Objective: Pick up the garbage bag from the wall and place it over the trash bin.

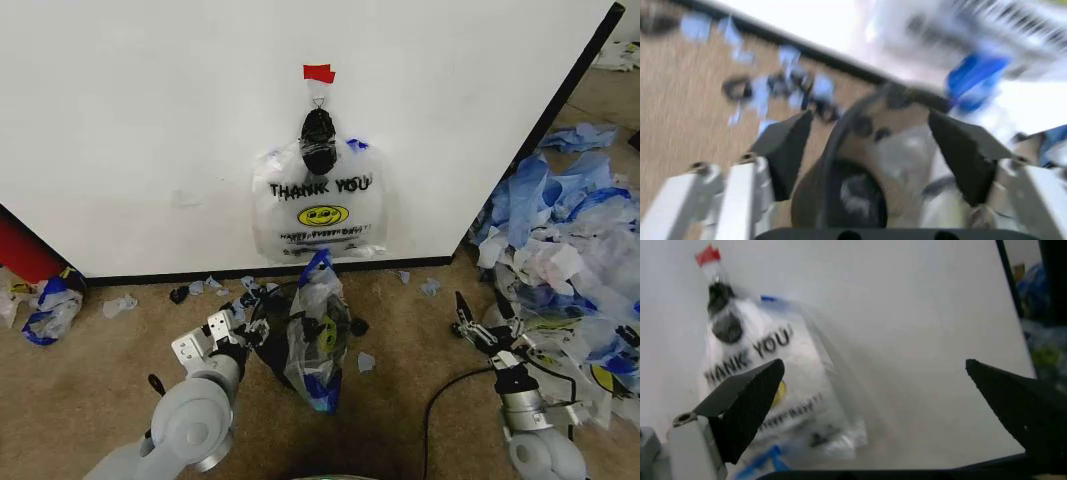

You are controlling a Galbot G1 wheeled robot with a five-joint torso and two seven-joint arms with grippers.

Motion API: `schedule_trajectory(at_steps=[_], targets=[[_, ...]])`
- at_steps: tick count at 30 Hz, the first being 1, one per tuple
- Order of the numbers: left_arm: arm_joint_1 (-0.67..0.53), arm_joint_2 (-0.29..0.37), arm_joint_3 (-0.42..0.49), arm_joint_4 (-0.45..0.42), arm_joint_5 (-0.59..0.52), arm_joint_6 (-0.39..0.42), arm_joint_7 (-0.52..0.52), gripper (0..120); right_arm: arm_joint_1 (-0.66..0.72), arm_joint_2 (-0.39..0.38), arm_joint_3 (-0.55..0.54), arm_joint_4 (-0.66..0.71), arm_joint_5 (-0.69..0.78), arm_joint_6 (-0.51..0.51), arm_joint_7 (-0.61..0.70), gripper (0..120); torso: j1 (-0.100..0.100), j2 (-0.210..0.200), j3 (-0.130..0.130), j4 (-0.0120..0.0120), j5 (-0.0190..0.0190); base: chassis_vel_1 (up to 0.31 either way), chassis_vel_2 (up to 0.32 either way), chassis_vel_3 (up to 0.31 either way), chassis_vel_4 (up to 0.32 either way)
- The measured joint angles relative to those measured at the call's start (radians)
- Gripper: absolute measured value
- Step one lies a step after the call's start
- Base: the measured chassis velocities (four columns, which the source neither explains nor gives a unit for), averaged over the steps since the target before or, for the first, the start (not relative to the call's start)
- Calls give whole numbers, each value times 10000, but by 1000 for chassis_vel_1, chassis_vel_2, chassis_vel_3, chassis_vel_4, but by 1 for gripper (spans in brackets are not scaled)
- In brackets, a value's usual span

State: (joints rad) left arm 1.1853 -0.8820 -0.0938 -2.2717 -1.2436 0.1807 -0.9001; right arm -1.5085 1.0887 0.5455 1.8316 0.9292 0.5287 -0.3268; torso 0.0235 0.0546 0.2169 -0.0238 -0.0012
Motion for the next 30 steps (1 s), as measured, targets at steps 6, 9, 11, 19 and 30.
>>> schedule_trajectory(at_steps=[6, 9, 11, 19, 30], targets=[[-867, 941, -230, -124, 1212, -160, 991, 96, 97, -866, -586, 2154, 2235, -2267, 1817, 100, 0, 0, -1, -7, -2, 0, 0, 0, 0], [-991, 1441, -252, 300, 2479, -419, 1620, 100, 852, -1776, -1263, 3060, 3098, -3719, 3646, 100, 1, 0, 1, 4, -5, 0, 0, 0, 0], [-1018, 1533, -250, 383, 2660, -454, 1694, 100, 1189, -2104, -1547, 3312, 3439, -4181, 4288, 100, 1, -1, 1, 7, -6, 0, 0, 0, 0], [-1277, 1824, 95, 1050, 3113, -525, 1993, 100, 2708, -3373, -2295, 4568, 5260, -6945, 7556, 100, 1, 0, 2, 0, 0, 0, 0, 0, 0], [-1211, 2196, 139, 1620, 3733, -691, 2297, 100, 4458, -3393, -4307, 4565, 5927, -8756, 10540, 100, 1, 0, 1, 3, 3, 0, 0, 0, 0]])
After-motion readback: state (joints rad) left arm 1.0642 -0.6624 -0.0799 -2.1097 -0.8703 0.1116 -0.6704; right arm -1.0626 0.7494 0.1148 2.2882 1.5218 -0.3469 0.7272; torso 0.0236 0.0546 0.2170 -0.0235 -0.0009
